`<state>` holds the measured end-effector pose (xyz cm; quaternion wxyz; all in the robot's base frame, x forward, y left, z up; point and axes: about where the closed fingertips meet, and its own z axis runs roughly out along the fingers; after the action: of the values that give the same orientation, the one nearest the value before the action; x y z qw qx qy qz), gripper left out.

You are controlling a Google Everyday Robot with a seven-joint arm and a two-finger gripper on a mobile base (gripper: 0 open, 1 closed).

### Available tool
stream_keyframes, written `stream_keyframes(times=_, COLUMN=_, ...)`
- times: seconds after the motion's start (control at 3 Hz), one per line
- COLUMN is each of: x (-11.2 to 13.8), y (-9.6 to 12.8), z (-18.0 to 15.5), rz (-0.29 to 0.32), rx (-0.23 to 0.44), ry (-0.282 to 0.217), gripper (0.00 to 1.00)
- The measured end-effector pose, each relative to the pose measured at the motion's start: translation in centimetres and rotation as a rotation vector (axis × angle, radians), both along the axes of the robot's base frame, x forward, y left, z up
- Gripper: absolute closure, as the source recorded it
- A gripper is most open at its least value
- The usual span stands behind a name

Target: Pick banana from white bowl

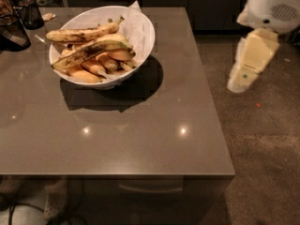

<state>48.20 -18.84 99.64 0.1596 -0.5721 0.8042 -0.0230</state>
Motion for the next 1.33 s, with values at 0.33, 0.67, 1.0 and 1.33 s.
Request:
stream_keyframes(times=0.33, x=4.9, y=3.5, z=-1.0, rz=-0.014, rx=-0.022, ry=0.058, gripper=0.00)
stream_keyframes(times=0.67, x=6.3, y=5.6, z=-0.8, rz=0.014, rx=-0.008, ry=0.031, gripper=0.00)
stream_keyframes(times=1.0, x=6.9, y=6.1, z=-0.7, rz=0.017, rx=0.003, ry=0.014, gripper=0.00)
stream_keyframes(times=1.33, x=7.9, y=10.6, z=-0.9, rz=0.026, rx=-0.028, ry=0.020, gripper=0.00)
